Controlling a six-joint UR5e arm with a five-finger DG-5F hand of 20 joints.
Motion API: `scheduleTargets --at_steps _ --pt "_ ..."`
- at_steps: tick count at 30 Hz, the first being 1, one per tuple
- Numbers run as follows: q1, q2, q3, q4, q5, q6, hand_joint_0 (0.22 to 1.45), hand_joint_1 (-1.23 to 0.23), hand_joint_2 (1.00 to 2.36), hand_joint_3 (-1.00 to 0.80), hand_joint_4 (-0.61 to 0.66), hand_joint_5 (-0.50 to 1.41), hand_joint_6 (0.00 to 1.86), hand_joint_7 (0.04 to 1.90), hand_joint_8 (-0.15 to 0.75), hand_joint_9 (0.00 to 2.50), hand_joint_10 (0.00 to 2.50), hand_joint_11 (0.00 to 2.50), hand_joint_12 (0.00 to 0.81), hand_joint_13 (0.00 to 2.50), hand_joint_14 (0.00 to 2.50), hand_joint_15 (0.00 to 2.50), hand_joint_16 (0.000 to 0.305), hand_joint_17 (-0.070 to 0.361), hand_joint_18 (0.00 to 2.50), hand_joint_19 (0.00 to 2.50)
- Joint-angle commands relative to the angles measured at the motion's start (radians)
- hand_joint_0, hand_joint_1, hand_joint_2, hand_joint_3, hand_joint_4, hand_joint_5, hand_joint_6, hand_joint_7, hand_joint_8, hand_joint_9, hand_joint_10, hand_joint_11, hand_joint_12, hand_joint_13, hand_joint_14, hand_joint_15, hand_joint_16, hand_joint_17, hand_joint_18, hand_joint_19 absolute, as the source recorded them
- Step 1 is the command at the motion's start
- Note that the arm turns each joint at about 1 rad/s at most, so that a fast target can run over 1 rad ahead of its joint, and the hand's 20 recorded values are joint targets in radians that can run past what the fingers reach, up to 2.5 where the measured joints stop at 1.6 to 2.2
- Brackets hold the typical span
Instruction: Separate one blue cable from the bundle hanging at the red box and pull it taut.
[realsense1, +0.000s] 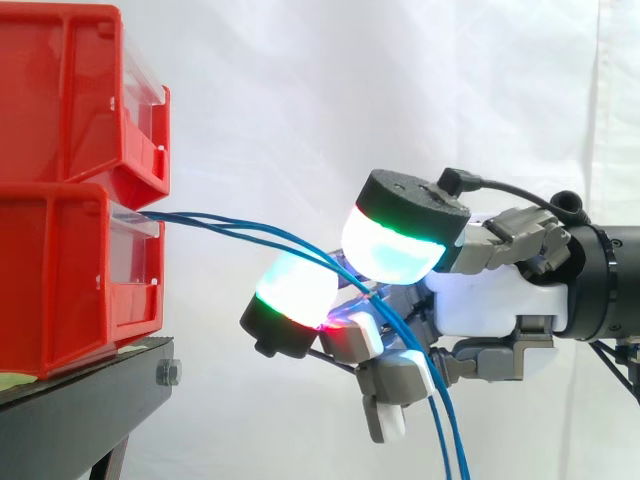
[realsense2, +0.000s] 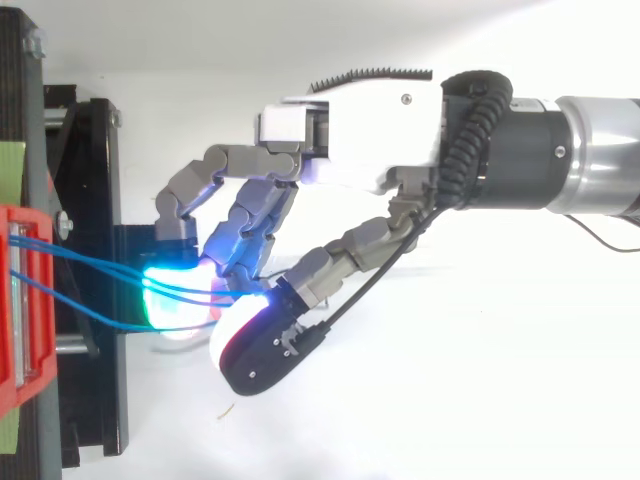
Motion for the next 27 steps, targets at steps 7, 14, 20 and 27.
scheduleTargets --at_steps 7,14,20,27 --pt "0.001 0.013 0.001 -0.032 0.0 -0.013 0.63 -0.47 1.0 -0.5 0.17 -0.17 0.85 1.0 0.319 0.96 0.02 1.01 0.383 1.15 0.03 0.93 0.042 0.094 0.95 0.71" --pt "0.001 0.024 0.001 -0.053 0.009 -0.022 0.63 -0.67 1.01 -0.2 0.2 -0.2 0.87 0.97 0.353 0.92 0.02 1.01 0.417 1.14 0.02 0.93 0.049 0.11 1.0 0.69" --pt "0.002 0.024 0.001 -0.053 0.015 -0.022 0.65 -0.76 1.01 -0.13 0.17 -0.2 0.89 0.97 0.348 0.9 0.02 1.05 0.413 1.11 0.02 0.91 0.049 0.111 0.99 0.66" --pt "0.005 0.022 0.001 -0.055 0.02 -0.022 0.72 -0.86 1.02 -0.23 0.17 -0.21 0.9 0.96 0.33 0.88 0.02 1.06 0.389 1.08 0.03 0.92 0.045 0.101 0.93 0.63"
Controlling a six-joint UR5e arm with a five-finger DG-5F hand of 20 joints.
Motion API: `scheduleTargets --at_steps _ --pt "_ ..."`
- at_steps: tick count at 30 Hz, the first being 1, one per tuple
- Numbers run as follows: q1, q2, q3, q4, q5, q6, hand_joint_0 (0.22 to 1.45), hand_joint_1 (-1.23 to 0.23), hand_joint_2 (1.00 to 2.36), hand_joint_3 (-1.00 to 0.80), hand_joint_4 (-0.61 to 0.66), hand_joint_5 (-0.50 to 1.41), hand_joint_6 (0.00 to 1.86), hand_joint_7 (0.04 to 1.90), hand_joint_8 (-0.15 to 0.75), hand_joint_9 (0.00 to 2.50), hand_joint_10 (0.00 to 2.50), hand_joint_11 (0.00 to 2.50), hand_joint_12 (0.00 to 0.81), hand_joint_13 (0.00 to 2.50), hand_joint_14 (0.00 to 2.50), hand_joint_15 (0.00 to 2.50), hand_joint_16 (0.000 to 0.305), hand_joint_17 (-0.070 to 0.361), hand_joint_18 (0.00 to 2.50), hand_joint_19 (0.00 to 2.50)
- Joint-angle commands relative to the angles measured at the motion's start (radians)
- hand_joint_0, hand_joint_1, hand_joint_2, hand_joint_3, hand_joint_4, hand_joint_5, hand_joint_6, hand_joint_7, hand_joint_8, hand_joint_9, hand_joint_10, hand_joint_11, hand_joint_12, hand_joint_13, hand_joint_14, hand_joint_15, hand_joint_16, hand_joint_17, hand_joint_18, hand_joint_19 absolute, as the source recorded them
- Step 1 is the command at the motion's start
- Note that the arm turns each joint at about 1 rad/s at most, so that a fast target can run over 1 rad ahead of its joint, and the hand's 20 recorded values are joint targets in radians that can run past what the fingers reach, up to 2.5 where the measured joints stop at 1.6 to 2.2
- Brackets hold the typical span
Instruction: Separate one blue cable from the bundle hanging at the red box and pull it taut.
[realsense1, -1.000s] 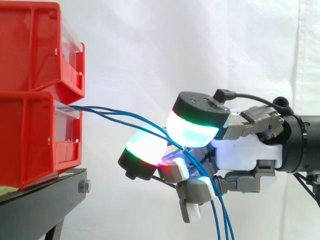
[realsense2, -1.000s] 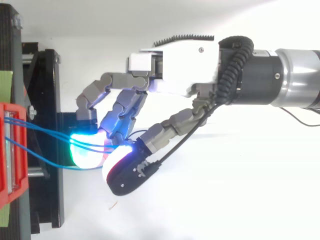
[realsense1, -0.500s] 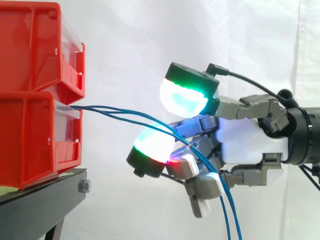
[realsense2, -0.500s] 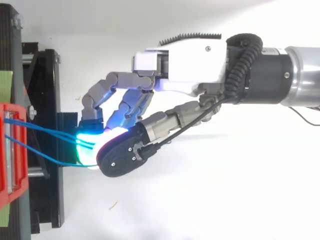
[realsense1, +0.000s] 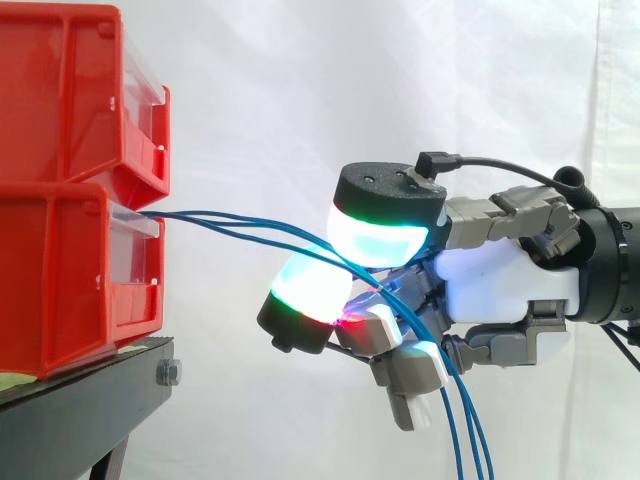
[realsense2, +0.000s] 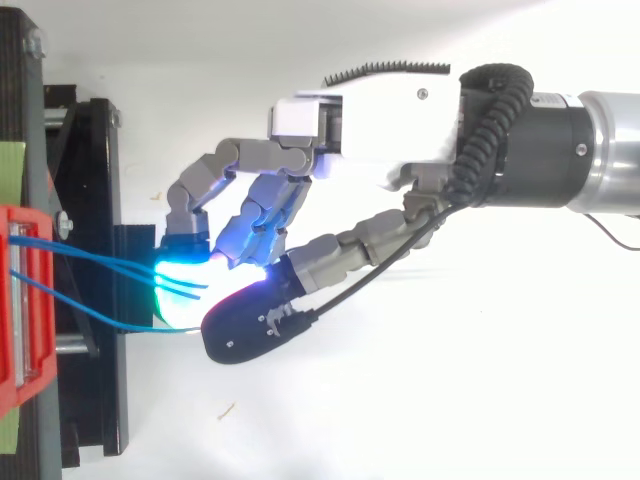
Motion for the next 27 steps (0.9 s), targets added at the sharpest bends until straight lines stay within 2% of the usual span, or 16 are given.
scheduleTargets --at_steps 1,4,6,9,12,14,17,19,24,27 --pt "0.0 -0.001 0.0 0.001 0.001 -0.001 0.72 -0.87 1.02 -0.24 0.17 -0.21 0.9 0.96 0.326 0.88 0.02 1.06 0.386 1.08 0.03 0.92 0.045 0.101 0.93 0.62" --pt "0.002 -0.001 0.0 -0.004 0.001 0.0 0.74 -0.88 1.02 -0.28 0.15 -0.21 0.9 0.95 0.326 0.88 0.02 1.06 0.386 1.07 0.03 0.91 0.044 0.1 0.92 0.62" --pt "0.003 -0.001 0.0 -0.01 0.006 0.003 0.77 -0.9 1.01 -0.34 0.15 -0.21 0.91 1.03 0.328 0.92 0.02 1.07 0.383 1.09 0.03 0.91 0.044 0.098 0.92 0.62" --pt "0.005 -0.001 0.0 -0.013 0.015 0.002 0.79 -0.91 1.01 -0.39 0.15 -0.2 0.91 1.0 0.33 0.92 0.02 1.08 0.385 1.1 0.03 0.91 0.043 0.096 0.92 0.62" --pt "0.006 -0.001 0.0 -0.019 0.023 0.003 0.8 -0.91 1.0 -0.5 0.17 -0.19 0.91 0.98 0.332 0.96 0.02 1.09 0.385 1.12 0.03 0.91 0.042 0.094 0.93 0.61" --pt "0.006 -0.001 -0.002 -0.019 0.024 0.003 0.79 -0.92 1.0 -0.5 0.22 -0.19 0.91 1.0 0.332 0.97 0.02 1.1 0.383 1.12 0.03 0.91 0.042 0.094 0.95 0.6" --pt "0.008 -0.001 0.0 -0.019 0.024 0.003 0.66 -0.88 1.0 -0.5 0.22 -0.17 0.91 1.1 0.343 1.02 0.02 1.11 0.386 1.15 0.03 0.91 0.041 0.092 0.96 0.62" --pt "0.008 -0.001 -0.002 -0.019 0.023 0.003 0.58 -0.76 1.0 -0.5 0.19 -0.15 0.89 1.12 0.345 1.07 0.02 1.11 0.39 1.18 0.03 0.92 0.041 0.093 1.0 0.65" --pt "0.009 -0.001 -0.002 -0.019 0.023 0.005 0.54 -0.61 1.0 -0.5 0.18 -0.13 0.87 1.15 0.359 1.14 0.02 1.06 0.393 1.23 0.03 0.93 0.043 0.097 1.05 0.68" --pt "0.009 -0.001 0.0 -0.019 0.023 0.005 0.6 -0.53 1.0 -0.5 0.15 -0.13 0.86 1.17 0.342 1.14 0.02 1.05 0.383 1.23 0.03 0.94 0.042 0.094 1.04 0.71"
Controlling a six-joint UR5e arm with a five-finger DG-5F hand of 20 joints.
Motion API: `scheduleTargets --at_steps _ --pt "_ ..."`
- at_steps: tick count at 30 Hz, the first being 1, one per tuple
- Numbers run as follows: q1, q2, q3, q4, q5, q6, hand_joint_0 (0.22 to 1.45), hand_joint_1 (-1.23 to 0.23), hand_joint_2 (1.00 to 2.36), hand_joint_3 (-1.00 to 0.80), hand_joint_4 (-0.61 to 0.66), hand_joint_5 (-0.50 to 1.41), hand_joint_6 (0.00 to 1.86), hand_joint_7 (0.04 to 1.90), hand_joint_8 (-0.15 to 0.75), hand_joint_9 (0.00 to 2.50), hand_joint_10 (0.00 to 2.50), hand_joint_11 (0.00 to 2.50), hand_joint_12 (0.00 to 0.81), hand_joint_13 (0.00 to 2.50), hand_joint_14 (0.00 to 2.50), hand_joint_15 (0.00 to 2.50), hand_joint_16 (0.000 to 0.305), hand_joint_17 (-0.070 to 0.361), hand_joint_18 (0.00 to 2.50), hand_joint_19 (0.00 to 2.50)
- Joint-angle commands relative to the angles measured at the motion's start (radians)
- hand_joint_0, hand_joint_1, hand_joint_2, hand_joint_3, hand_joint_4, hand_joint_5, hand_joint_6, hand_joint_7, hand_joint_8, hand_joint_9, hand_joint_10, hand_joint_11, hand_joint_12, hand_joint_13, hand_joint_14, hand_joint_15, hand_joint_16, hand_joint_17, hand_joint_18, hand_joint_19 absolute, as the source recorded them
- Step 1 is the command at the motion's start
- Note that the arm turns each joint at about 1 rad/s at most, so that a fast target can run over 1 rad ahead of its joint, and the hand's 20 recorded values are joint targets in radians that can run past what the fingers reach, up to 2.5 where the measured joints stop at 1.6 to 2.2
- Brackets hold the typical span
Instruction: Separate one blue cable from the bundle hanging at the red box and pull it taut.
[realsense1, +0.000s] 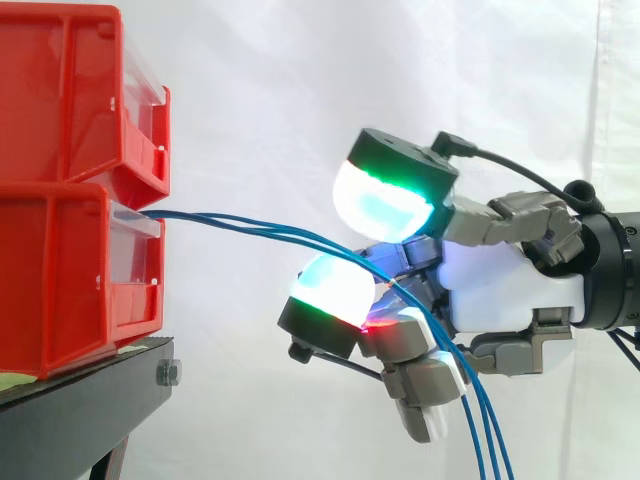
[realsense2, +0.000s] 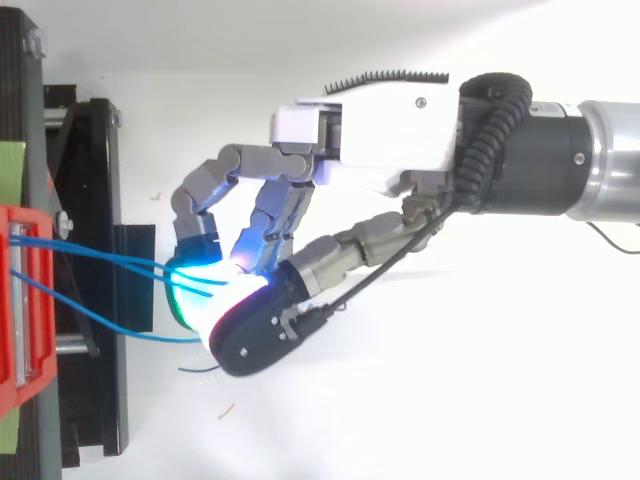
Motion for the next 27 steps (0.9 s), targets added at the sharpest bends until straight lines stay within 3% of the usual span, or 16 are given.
scheduleTargets --at_steps 1,6,9,14,20,23,27 --pt "-0.001 0.0 0.001 0.0 0.0 0.001 0.62 -0.55 1.0 -0.5 0.14 -0.13 0.86 1.19 0.341 1.14 0.02 1.05 0.384 1.23 0.03 0.94 0.042 0.094 1.04 0.72" --pt "0.0 0.0 0.001 -0.002 0.0 0.001 0.6 -0.69 1.02 -0.19 0.14 -0.14 0.87 1.23 0.375 1.13 0.02 1.07 0.417 1.26 0.03 0.92 0.048 0.108 1.1 0.68" --pt "0.0 0.0 0.001 -0.002 0.0 0.001 0.62 -0.77 1.02 -0.13 0.06 -0.16 0.9 1.18 0.369 1.06 0.02 1.08 0.419 1.22 0.02 0.92 0.049 0.109 1.08 0.66" --pt "0.0 0.0 0.001 -0.002 0.0 -0.001 0.71 -0.9 1.02 -0.21 -0.01 -0.19 0.91 1.29 0.342 0.98 0.02 1.09 0.399 1.13 0.03 0.92 0.044 0.099 0.98 0.63" --pt "0.0 0.0 -0.001 -0.012 0.001 -0.004 0.8 -0.93 1.0 -0.5 0.01 -0.18 0.93 1.2 0.333 0.98 0.02 1.09 0.396 1.09 0.03 0.89 0.043 0.097 0.94 0.6" --pt "0.0 0.0 -0.001 -0.02 0.008 -0.004 0.7 -0.9 1.0 -0.5 0.07 -0.16 0.92 1.24 0.333 1.0 0.02 1.09 0.391 1.1 0.03 0.9 0.042 0.095 0.95 0.6" --pt "0.0 0.0 -0.001 -0.021 0.008 -0.004 0.53 -0.68 1.0 -0.5 0.11 -0.15 0.9 1.17 0.353 1.07 0.02 1.07 0.406 1.15 0.03 0.9 0.045 0.1 0.99 0.63"
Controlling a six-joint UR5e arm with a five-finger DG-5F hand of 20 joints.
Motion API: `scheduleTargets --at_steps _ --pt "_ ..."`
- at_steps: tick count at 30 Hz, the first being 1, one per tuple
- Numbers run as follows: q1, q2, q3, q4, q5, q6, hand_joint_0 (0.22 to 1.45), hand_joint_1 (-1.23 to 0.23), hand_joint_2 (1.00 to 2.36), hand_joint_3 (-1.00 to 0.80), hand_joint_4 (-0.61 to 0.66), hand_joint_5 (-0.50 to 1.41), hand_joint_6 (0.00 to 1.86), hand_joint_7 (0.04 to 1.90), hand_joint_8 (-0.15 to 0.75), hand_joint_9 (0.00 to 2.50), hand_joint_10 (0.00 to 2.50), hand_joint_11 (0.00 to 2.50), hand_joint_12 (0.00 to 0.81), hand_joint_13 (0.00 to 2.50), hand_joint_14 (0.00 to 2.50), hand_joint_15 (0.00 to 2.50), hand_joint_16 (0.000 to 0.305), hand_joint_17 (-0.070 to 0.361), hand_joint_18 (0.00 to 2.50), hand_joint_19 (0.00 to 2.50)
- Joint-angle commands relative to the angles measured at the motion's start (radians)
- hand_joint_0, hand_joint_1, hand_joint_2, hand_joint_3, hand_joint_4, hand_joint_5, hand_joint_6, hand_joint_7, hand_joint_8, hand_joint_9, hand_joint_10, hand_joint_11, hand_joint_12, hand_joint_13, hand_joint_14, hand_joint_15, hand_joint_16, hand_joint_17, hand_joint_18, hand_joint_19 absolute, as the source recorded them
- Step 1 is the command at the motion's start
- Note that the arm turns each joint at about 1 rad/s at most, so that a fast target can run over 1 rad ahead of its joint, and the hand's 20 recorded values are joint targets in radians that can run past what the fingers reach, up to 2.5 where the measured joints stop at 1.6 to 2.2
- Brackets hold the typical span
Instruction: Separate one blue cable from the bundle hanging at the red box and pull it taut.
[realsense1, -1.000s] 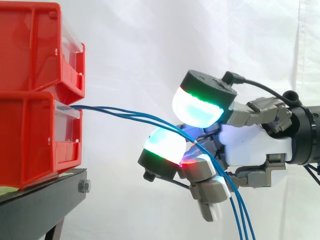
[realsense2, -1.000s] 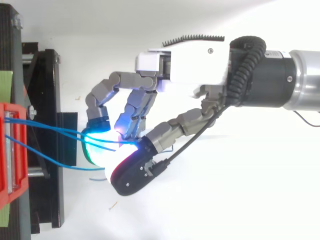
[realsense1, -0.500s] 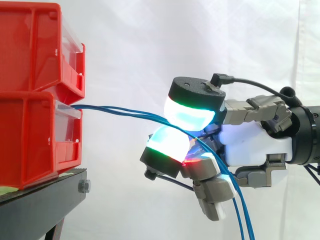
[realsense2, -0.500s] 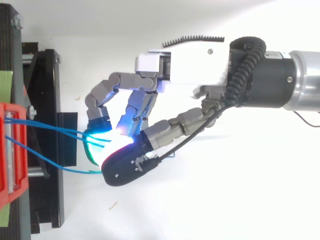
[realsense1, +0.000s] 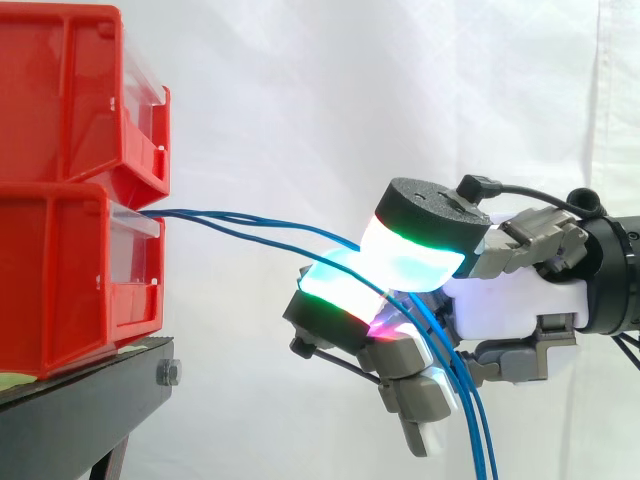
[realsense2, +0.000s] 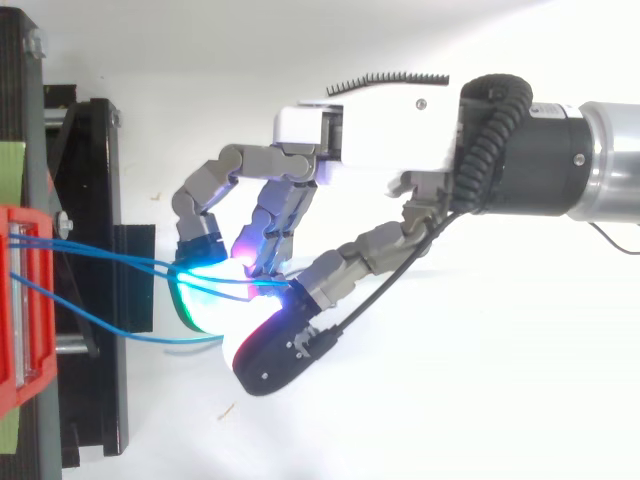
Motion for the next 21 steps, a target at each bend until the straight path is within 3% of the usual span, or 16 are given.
scheduleTargets --at_steps 1,6,8,14,17,21 --pt "-0.001 0.0 0.0 -0.003 0.001 0.0 0.52 -0.64 1.0 -0.5 0.11 -0.15 0.89 1.17 0.36 1.08 0.02 1.07 0.411 1.15 0.03 0.91 0.045 0.102 1.0 0.63" --pt "-0.001 0.0 0.0 -0.003 0.001 -0.002 0.58 -0.37 1.0 -0.5 0.11 -0.14 0.86 1.17 0.342 1.09 0.02 1.02 0.397 1.16 0.03 0.92 0.045 0.101 0.99 0.71" --pt "0.001 0.0 0.0 -0.003 0.001 0.0 0.62 -0.35 1.0 -0.5 0.1 -0.14 0.85 1.19 0.338 1.09 0.02 1.02 0.393 1.16 0.02 0.92 0.045 0.101 0.99 0.74" --pt "-0.001 0.0 0.0 -0.003 0.001 0.0 0.6 -0.53 1.01 -0.17 0.13 -0.15 0.84 1.13 0.378 1.06 0.02 1.02 0.439 1.17 0.02 0.9 0.055 0.124 1.06 0.68" --pt "-0.001 0.0 0.0 -0.003 0.001 -0.002 0.61 -0.71 1.01 -0.05 0.17 -0.17 0.87 1.11 0.402 1.06 0.02 1.05 0.469 1.18 0.02 0.88 0.06 0.135 1.11 0.64" --pt "-0.001 0.0 0.0 -0.003 0.001 0.0 0.63 -0.76 1.01 -0.08 0.14 -0.18 0.88 1.1 0.383 1.02 0.02 1.07 0.453 1.14 0.02 0.9 0.056 0.126 1.06 0.64"
